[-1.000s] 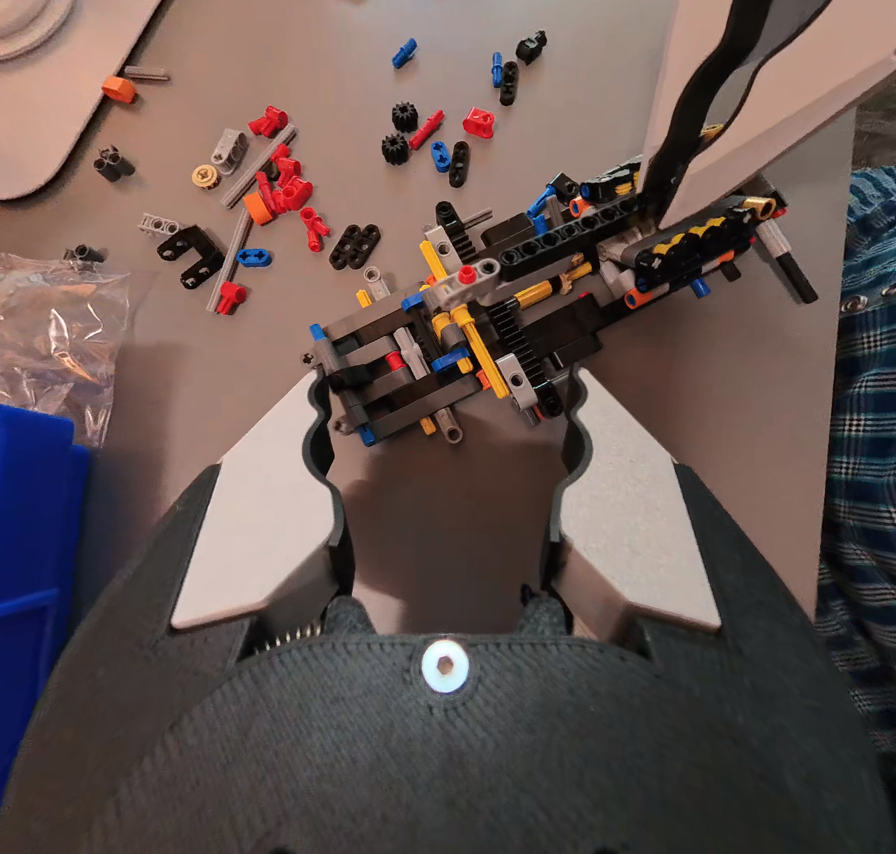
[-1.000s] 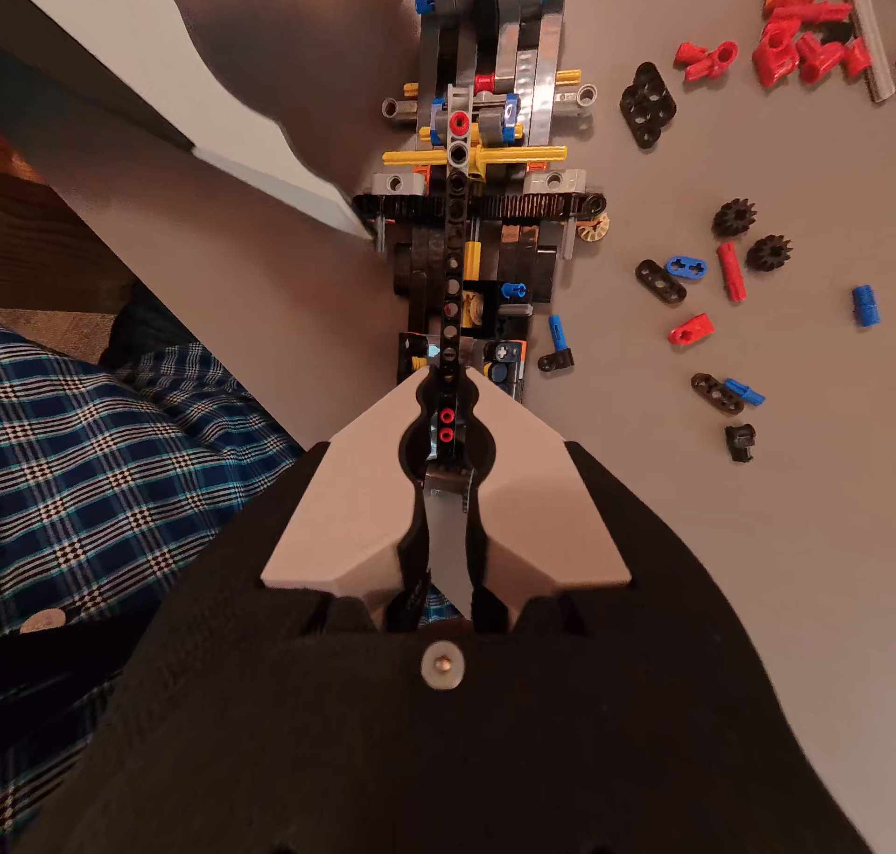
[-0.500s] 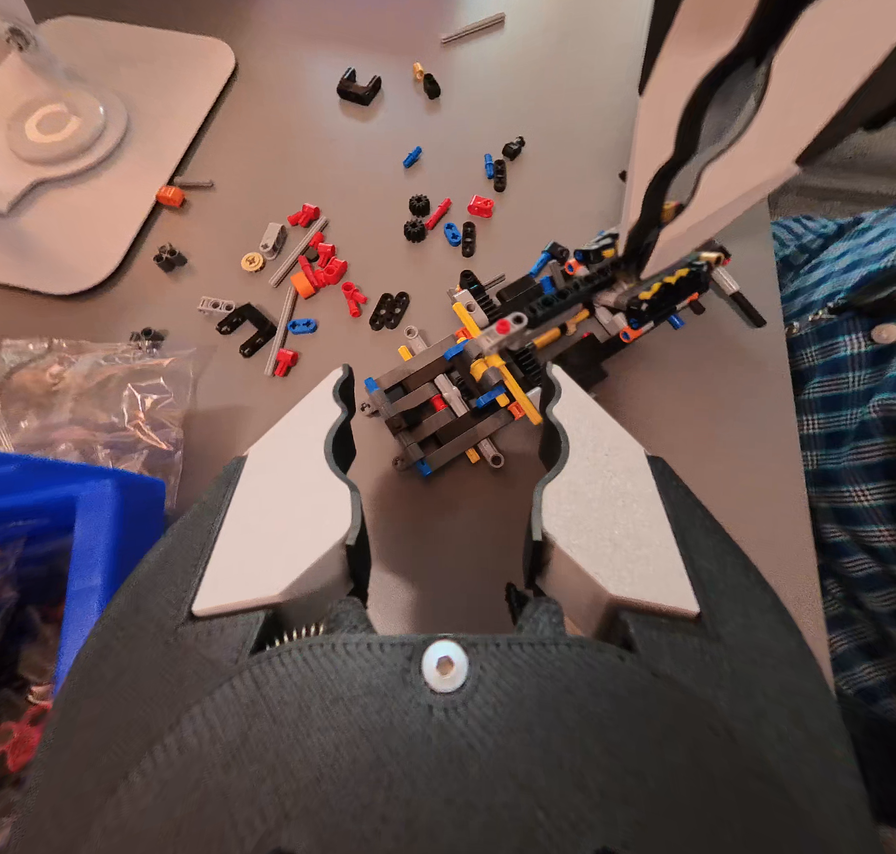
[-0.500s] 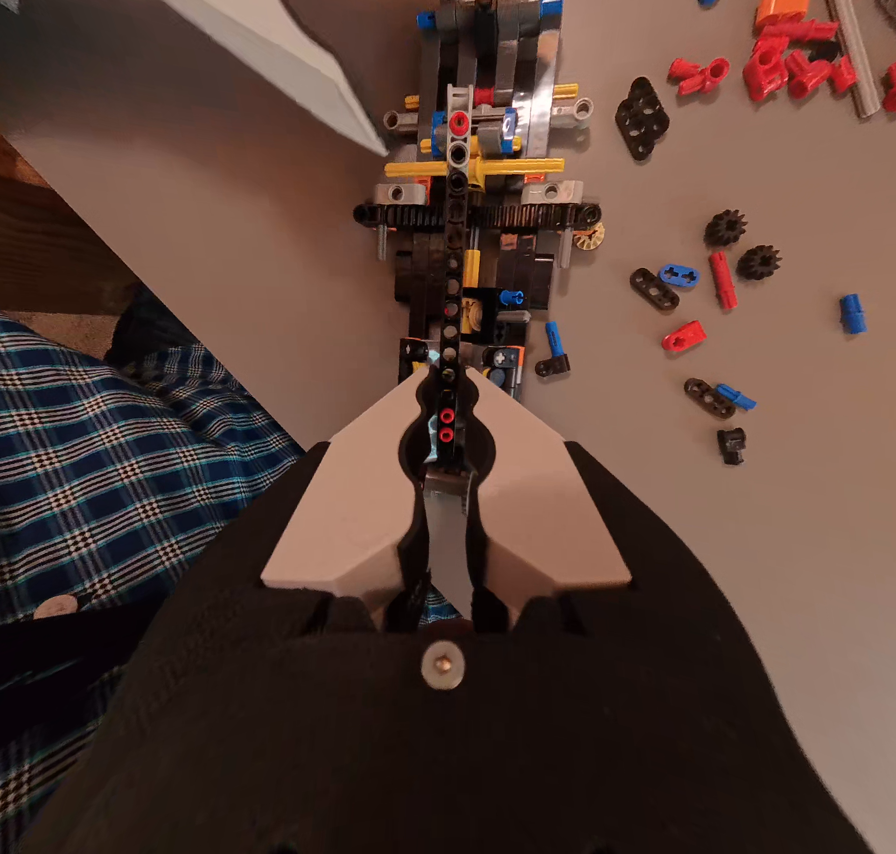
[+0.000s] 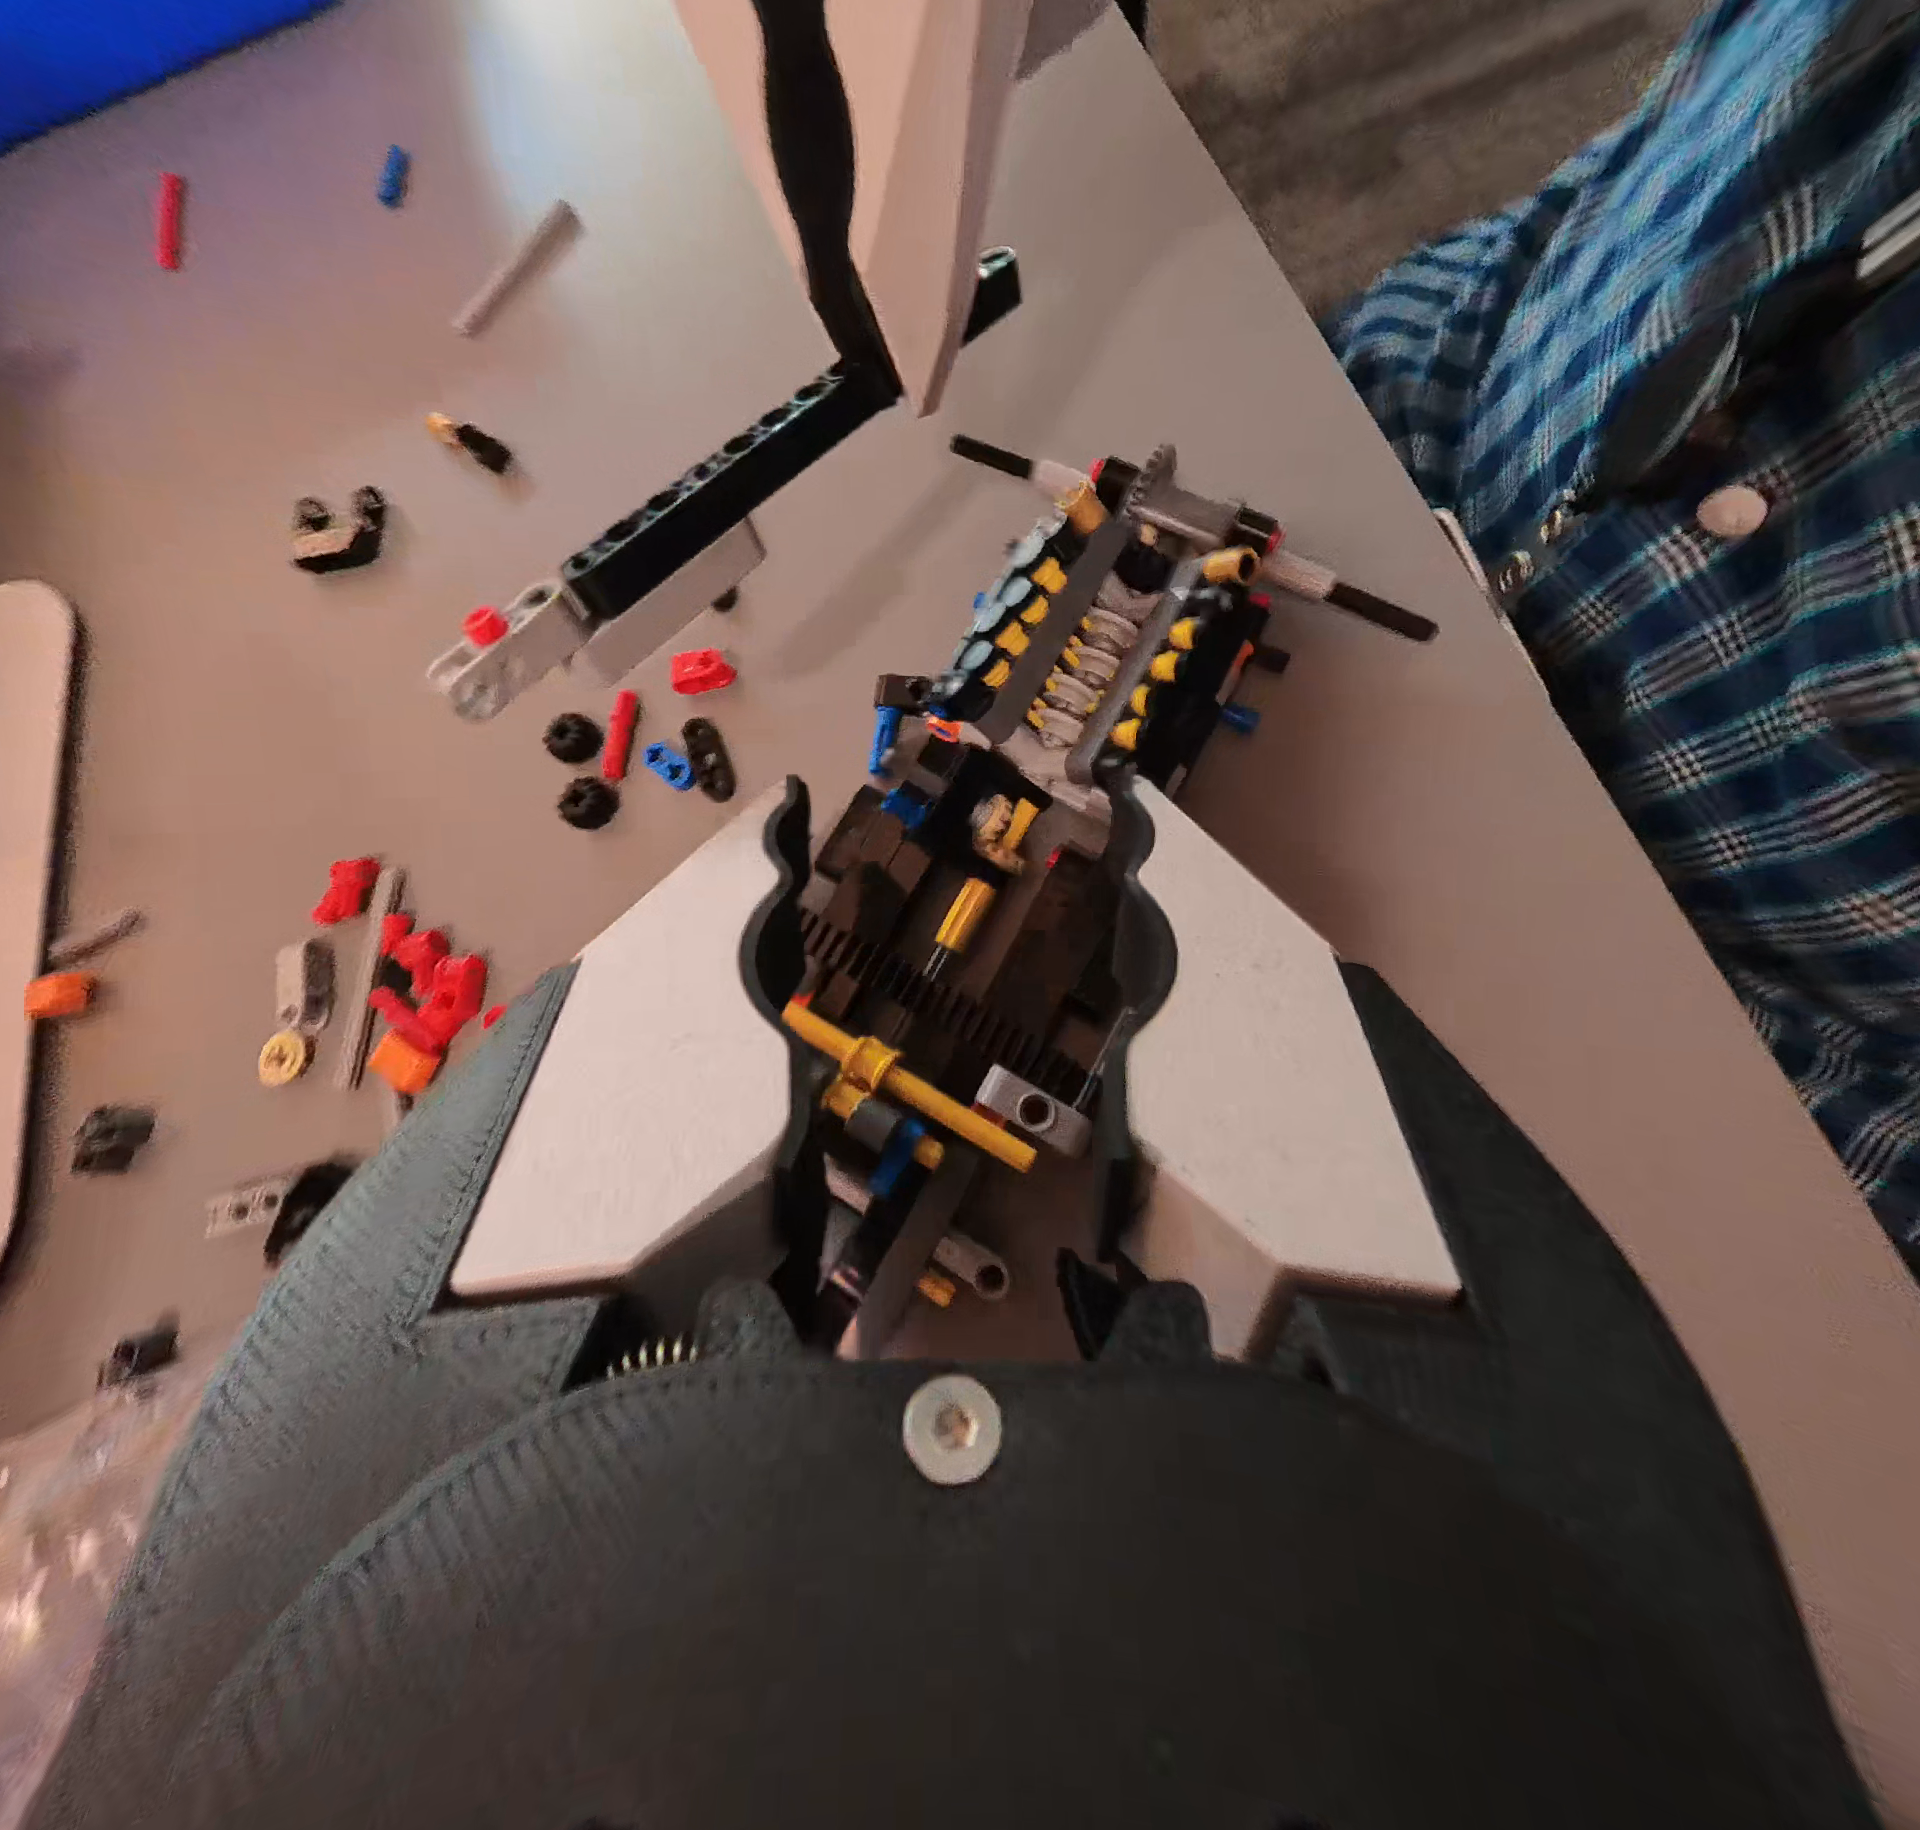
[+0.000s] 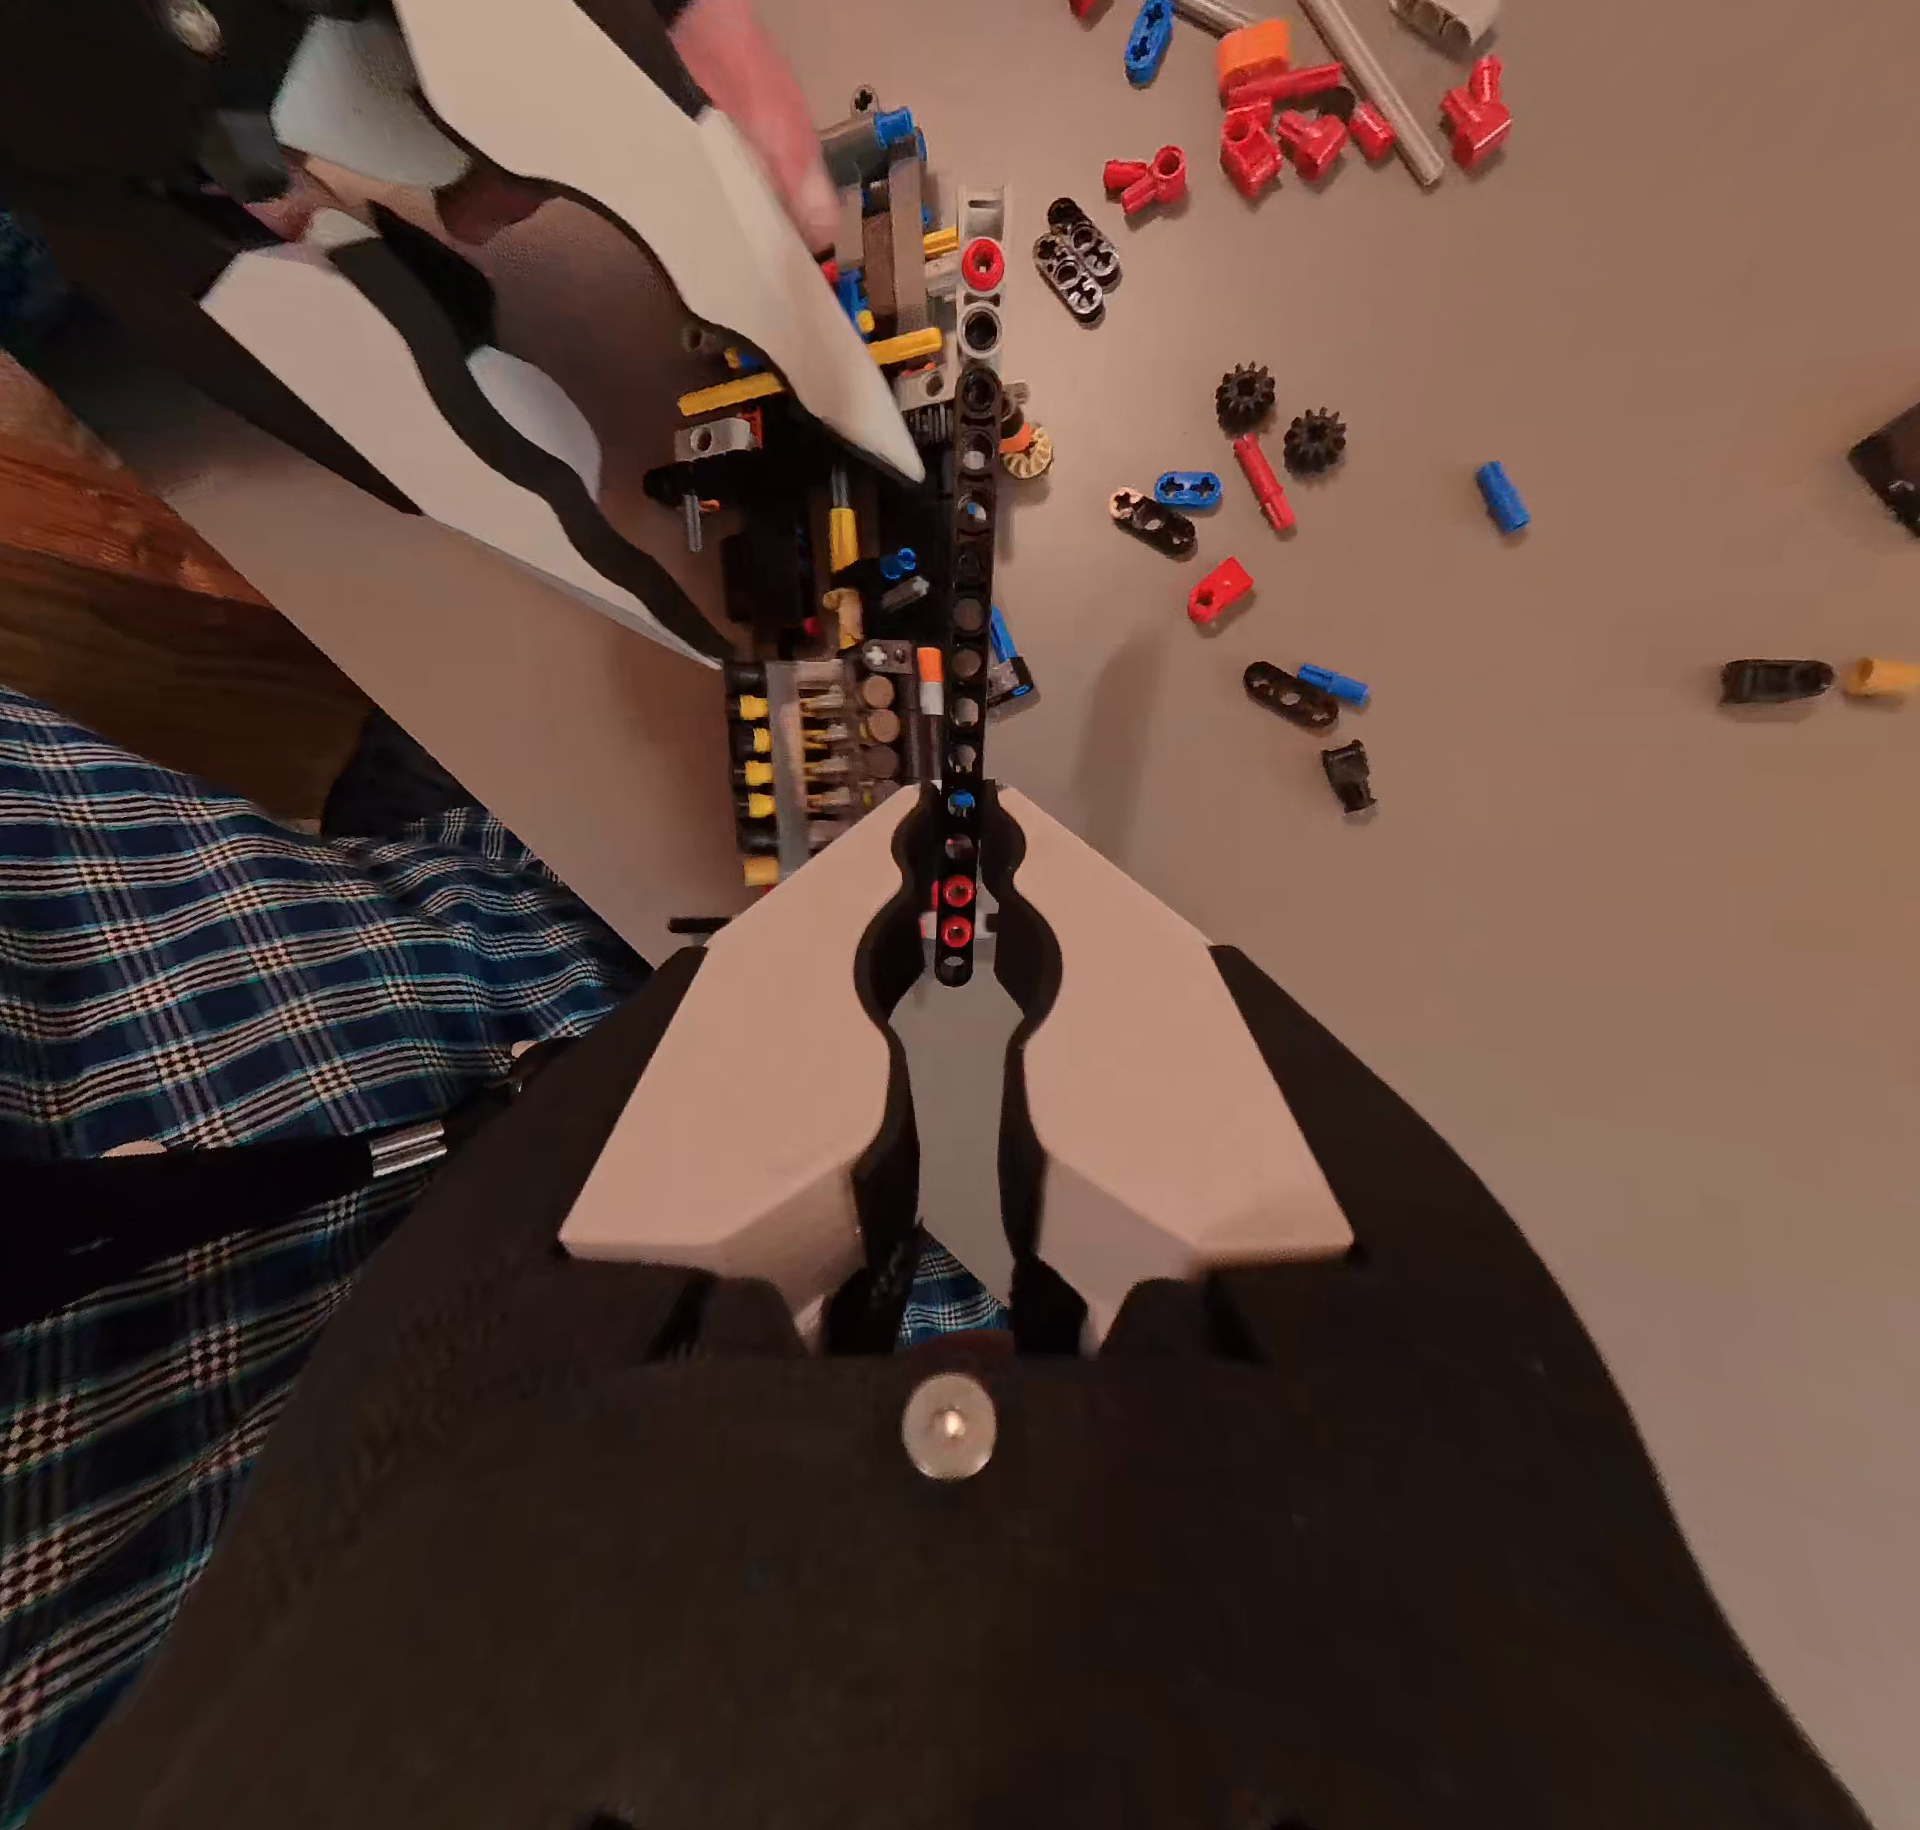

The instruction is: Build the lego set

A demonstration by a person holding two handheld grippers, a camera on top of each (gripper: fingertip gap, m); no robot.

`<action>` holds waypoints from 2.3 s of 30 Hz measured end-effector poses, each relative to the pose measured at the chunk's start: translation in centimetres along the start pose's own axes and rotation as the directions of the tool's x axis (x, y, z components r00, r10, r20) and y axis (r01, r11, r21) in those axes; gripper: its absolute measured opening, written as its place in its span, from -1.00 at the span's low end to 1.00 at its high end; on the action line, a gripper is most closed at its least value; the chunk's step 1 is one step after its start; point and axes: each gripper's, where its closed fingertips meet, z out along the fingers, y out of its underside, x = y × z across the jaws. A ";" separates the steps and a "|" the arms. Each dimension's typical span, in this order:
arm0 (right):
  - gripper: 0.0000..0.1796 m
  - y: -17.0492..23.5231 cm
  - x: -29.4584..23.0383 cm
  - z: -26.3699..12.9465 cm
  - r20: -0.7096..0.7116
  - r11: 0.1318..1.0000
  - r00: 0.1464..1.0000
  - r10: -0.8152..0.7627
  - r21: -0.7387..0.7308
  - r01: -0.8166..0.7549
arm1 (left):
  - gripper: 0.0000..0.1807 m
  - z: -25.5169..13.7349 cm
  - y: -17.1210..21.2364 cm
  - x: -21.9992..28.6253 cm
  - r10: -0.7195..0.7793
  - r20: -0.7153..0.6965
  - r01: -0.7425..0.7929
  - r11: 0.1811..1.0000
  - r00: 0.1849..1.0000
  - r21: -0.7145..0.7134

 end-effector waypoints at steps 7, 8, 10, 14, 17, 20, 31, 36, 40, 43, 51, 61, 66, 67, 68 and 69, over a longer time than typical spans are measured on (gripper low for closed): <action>-0.95 0.6 -0.3 0.4 0.049 1.000 0.999 -0.005 0.011 0.004 | -0.30 1.6 1.2 0.3 0.042 -0.071 -0.047 0.997 0.997 -0.069; -0.95 0.7 -0.2 0.4 0.054 1.000 0.999 -0.003 0.013 0.002 | -0.31 1.7 1.2 0.2 0.031 -0.074 -0.036 0.997 0.997 -0.066; -0.95 0.9 -0.2 0.4 0.063 1.000 0.998 -0.004 0.017 0.003 | -0.34 1.8 1.1 0.2 0.037 -0.074 -0.041 0.998 0.997 -0.055; -0.95 1.4 -0.1 0.5 0.073 1.000 0.997 -0.006 0.020 0.004 | -0.43 2.2 0.5 0.5 0.087 -0.051 -0.088 0.996 0.995 -0.019; -0.95 1.6 -0.1 0.5 0.071 1.000 0.997 -0.011 0.025 0.009 | -0.42 2.1 0.3 0.6 0.140 -0.017 -0.140 0.990 0.990 -0.010; -0.95 1.6 0.0 0.5 0.068 0.999 0.998 -0.019 0.031 0.017 | -0.54 1.9 0.1 0.4 0.164 0.026 -0.165 0.986 0.986 0.006; -0.95 1.9 -0.8 1.0 0.086 0.999 0.996 -0.037 0.028 0.034 | -0.35 1.8 0.7 0.2 0.087 -0.036 -0.088 0.995 0.996 -0.050; -0.95 1.8 -0.9 0.9 0.084 0.999 0.996 -0.034 0.038 0.031 | -0.39 2.2 1.0 0.3 0.144 -0.126 -0.159 0.981 0.981 -0.113; -0.95 1.9 -0.6 0.7 0.082 0.999 0.996 -0.025 0.044 0.022 | -0.50 2.3 0.9 0.8 0.170 -0.145 -0.187 0.976 0.975 -0.113; -0.95 2.0 -0.3 0.6 0.082 0.999 0.996 -0.027 0.047 0.023 | -0.58 2.3 0.8 0.5 0.211 -0.107 -0.222 0.969 0.972 -0.110; -0.95 2.1 -0.5 0.3 0.088 0.998 0.995 -0.040 0.058 0.035 | -0.66 1.7 1.0 0.4 0.350 0.017 -0.343 0.926 0.937 -0.159; -0.95 2.0 -1.9 0.6 0.098 0.994 0.990 -0.099 0.046 0.095 | -0.71 0.6 0.6 1.6 0.353 0.050 -0.345 0.931 0.934 -0.117; -0.95 2.1 -3.0 1.6 0.114 0.992 0.986 -0.124 0.014 0.123 | -0.69 0.8 1.1 1.5 0.339 0.083 -0.329 0.938 0.937 -0.112; -0.95 2.1 -3.1 1.9 0.114 0.992 0.986 -0.124 0.010 0.124 | -0.69 0.8 1.3 1.6 0.333 0.083 -0.323 0.940 0.939 -0.114; -0.95 2.1 -3.2 2.1 0.119 0.992 0.985 -0.123 0.011 0.123 | -0.70 0.9 1.3 1.6 0.324 0.082 -0.315 0.943 0.942 -0.110; -0.95 2.0 -3.3 2.2 0.122 0.992 0.985 -0.123 0.013 0.122 | -0.70 1.0 1.3 1.6 0.321 0.087 -0.312 0.945 0.943 -0.103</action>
